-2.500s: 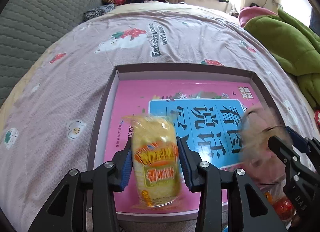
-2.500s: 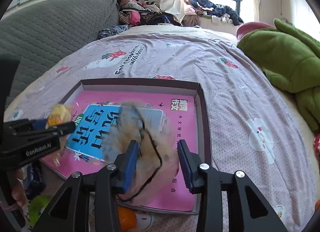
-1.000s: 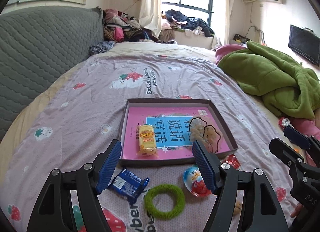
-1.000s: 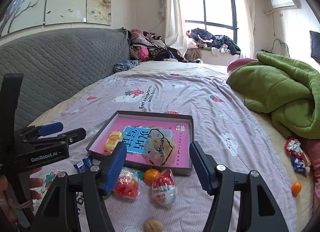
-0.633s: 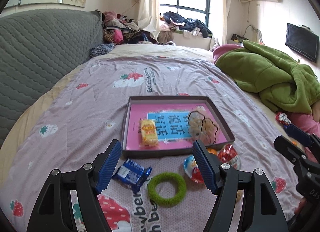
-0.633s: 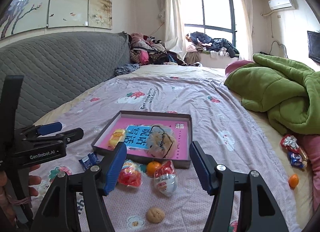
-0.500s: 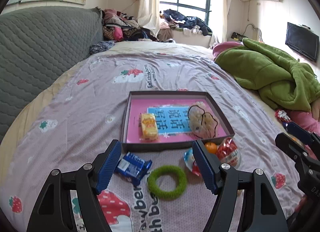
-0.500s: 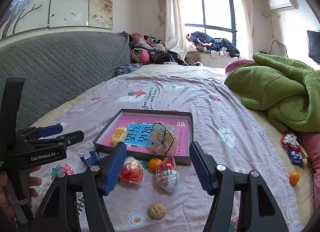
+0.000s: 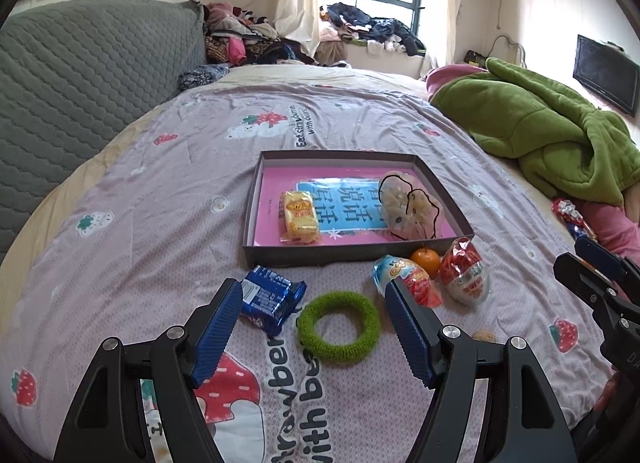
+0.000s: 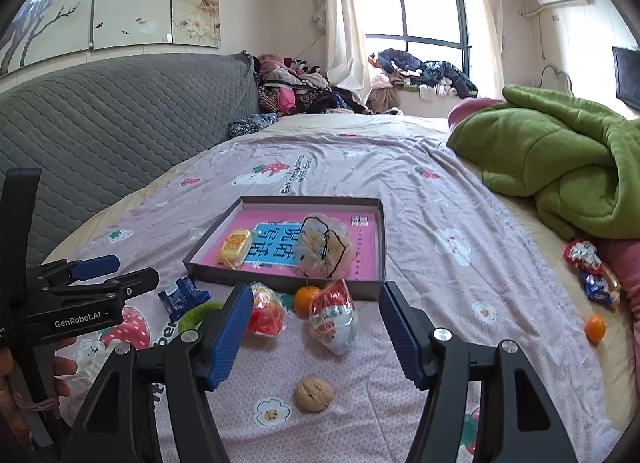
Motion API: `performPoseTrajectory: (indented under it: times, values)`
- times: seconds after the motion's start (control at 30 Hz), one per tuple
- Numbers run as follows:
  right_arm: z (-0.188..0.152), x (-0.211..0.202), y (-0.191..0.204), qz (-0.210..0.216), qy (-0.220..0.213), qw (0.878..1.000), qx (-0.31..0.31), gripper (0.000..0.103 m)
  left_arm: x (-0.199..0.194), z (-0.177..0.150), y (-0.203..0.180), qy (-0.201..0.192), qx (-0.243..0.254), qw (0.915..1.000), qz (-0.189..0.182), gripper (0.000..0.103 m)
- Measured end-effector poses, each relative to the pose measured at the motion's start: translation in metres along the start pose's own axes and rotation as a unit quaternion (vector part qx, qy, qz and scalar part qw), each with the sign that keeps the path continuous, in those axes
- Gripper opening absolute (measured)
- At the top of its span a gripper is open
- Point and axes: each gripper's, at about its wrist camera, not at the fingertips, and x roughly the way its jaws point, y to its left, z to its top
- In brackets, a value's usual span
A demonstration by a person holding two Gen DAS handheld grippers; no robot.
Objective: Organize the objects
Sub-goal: 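Withdraw both grippers from the tray toward the remaining items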
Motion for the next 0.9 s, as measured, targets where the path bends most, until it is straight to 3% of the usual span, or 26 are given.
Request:
performPoseTrajectory:
  times: [0.9]
  values:
    - [-0.038,0.025,0.007,0.013,0.064,0.998,-0.008,0.065,0.039,-0.034,0.008,0.084,-0.028,0.996,-0.015,0.075]
